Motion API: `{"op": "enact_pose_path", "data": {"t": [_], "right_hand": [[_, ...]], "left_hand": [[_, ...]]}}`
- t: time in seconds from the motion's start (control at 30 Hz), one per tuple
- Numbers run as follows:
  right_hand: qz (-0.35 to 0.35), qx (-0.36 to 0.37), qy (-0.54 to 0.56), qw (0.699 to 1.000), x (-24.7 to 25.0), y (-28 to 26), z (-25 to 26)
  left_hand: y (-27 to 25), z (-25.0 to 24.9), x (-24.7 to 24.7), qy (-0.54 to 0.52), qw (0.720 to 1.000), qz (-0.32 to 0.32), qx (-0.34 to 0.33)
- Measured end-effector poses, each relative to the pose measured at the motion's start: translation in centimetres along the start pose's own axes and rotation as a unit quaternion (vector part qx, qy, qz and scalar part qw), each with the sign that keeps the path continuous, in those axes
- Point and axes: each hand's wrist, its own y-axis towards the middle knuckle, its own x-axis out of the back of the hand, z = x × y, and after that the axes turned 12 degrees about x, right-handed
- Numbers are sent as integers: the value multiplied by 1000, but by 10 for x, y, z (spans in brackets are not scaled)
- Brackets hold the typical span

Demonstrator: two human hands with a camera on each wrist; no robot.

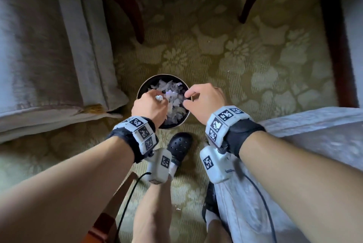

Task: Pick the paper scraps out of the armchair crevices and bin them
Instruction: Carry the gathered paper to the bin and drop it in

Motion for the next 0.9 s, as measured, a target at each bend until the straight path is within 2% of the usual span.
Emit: {"op": "enact_pose_path", "data": {"t": [0.27, 0.5, 0.7, 0.9], "right_hand": [[-20, 10, 0, 1000, 17, -27, -21], [-29, 22, 0, 999, 28, -30, -19], [-15, 24, -27, 999, 57, -42, 16], [-13, 32, -89, 995, 123, -72, 80]], "left_hand": [[14, -7, -32, 77, 997, -30, -4], [12, -17, -26, 116, 990, -74, -28], [-25, -37, 23, 99, 993, -47, -51], [-100, -78, 102, 90, 990, -19, -108]]}}
